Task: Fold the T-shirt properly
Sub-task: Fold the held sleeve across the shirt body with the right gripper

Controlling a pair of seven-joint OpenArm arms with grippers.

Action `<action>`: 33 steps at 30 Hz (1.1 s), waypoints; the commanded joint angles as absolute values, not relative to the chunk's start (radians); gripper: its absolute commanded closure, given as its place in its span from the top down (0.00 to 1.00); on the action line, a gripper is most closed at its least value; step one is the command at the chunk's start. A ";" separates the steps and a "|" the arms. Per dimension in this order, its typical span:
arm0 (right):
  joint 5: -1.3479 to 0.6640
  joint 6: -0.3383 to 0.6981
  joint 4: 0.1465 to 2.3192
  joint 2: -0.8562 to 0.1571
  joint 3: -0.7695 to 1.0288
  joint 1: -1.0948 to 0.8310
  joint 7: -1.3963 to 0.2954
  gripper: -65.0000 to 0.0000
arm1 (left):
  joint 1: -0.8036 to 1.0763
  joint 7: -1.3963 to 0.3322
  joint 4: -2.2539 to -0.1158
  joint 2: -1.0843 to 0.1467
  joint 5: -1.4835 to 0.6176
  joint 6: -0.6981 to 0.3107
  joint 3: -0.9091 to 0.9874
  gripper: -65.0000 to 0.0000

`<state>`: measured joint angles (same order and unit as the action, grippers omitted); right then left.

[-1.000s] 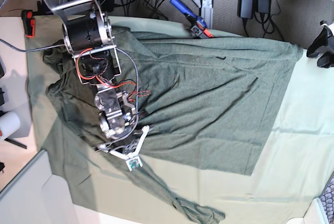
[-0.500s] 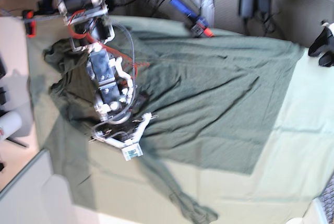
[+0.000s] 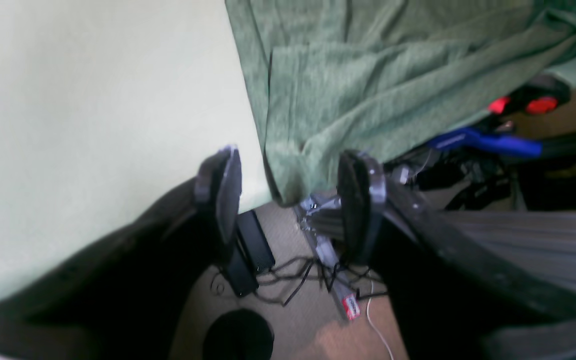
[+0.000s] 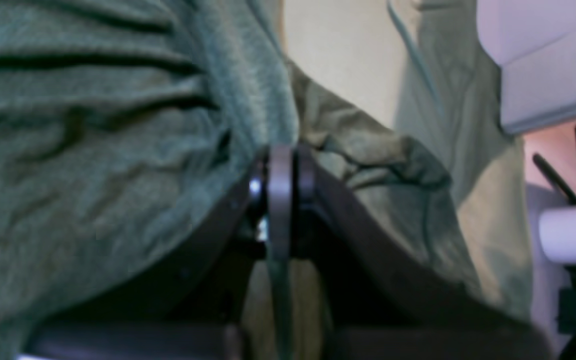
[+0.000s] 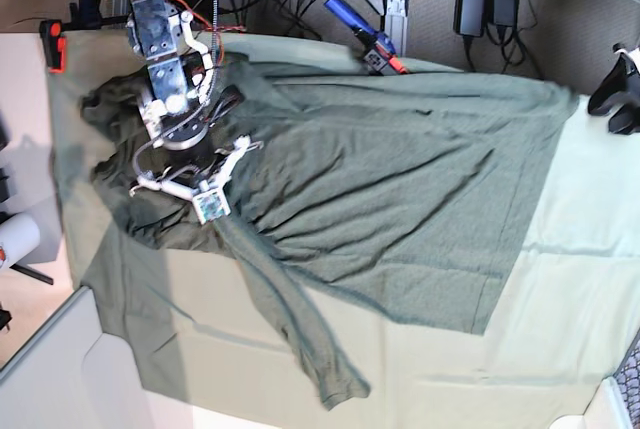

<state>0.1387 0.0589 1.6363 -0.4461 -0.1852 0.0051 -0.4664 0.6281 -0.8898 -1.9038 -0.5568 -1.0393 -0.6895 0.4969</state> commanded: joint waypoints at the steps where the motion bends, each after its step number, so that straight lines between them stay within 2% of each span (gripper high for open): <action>1: 0.137 0.048 1.658 -0.457 -0.176 0.014 -0.446 0.00 | 0.622 -0.871 -1.918 -0.574 -1.058 -0.698 0.507 0.53; 8: 0.086 0.048 1.657 -0.456 -0.176 0.013 -0.472 0.00 | 0.596 -0.871 -1.918 -0.574 -1.058 -0.698 0.507 0.53; 12: 0.086 0.035 1.657 -0.449 -0.176 0.017 -0.471 0.32 | 0.596 -0.872 -1.918 -0.574 -1.058 -0.698 0.507 0.53; 14: 0.086 0.012 1.660 -0.434 -0.176 0.028 -0.464 0.41 | 0.596 -0.872 -1.918 -0.574 -1.058 -0.698 0.507 0.53; 18: 0.054 -0.004 1.665 -0.355 -0.176 0.102 -0.422 0.43 | 0.597 -0.873 -1.918 -0.574 -1.058 -0.698 0.507 0.53; 22: 0.019 -0.004 1.617 -0.228 -0.176 0.238 -0.411 0.43 | 0.599 -0.888 -1.918 -0.574 -1.058 -0.698 0.507 0.53; 26: 0.041 -0.004 1.405 -0.119 -0.177 0.403 -0.336 0.43 | 0.599 -0.888 -1.918 -0.574 -1.058 -0.698 0.507 0.53; 33: 0.133 -0.004 0.802 -0.018 -0.178 0.665 -0.197 0.43 | 0.604 -0.889 -1.918 -0.574 -1.063 -0.698 0.507 0.53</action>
<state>0.1276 0.0025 0.7773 -0.0193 -0.1822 0.6323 -0.2249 0.6037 -0.9047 -1.9038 -0.5591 -1.0412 -0.6891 0.4973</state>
